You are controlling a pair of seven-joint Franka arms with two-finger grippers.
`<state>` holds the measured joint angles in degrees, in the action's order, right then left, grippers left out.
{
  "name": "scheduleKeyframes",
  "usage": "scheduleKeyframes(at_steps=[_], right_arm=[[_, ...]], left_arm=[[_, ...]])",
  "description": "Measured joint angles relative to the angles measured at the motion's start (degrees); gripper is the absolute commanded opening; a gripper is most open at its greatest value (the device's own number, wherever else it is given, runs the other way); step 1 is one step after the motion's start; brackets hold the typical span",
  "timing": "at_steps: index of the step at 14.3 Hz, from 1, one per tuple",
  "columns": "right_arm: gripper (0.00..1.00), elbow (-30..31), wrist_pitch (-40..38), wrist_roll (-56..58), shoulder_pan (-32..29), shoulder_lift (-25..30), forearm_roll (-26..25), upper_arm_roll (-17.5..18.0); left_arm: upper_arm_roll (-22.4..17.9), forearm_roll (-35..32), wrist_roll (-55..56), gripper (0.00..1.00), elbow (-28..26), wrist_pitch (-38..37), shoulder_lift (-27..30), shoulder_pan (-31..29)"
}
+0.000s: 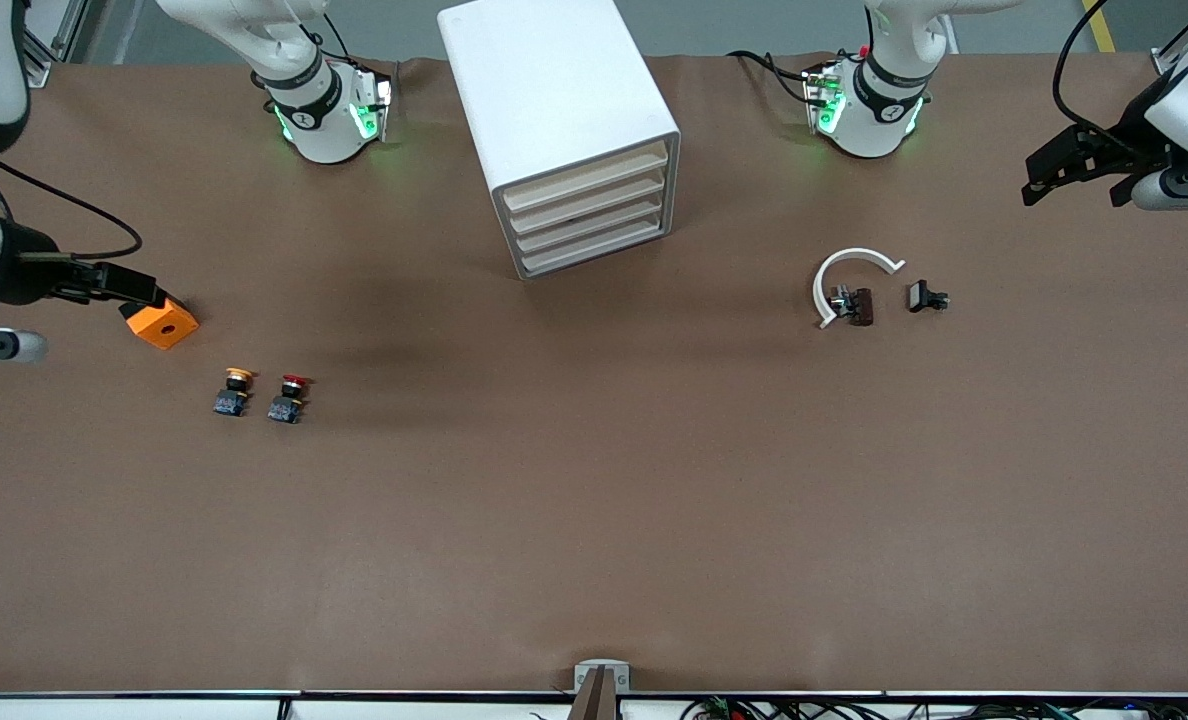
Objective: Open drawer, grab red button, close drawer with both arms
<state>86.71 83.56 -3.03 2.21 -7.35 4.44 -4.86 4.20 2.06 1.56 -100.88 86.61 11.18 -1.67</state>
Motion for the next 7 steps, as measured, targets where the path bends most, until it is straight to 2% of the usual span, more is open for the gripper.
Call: scheduleKeyframes(at_steps=[7], right_arm=[[1.00,-5.11,-2.51,-1.53,-1.05,-0.37,-2.65,0.65]], left_arm=[[1.25,0.00,-0.34,1.00,1.52,0.00,-2.40,1.01]])
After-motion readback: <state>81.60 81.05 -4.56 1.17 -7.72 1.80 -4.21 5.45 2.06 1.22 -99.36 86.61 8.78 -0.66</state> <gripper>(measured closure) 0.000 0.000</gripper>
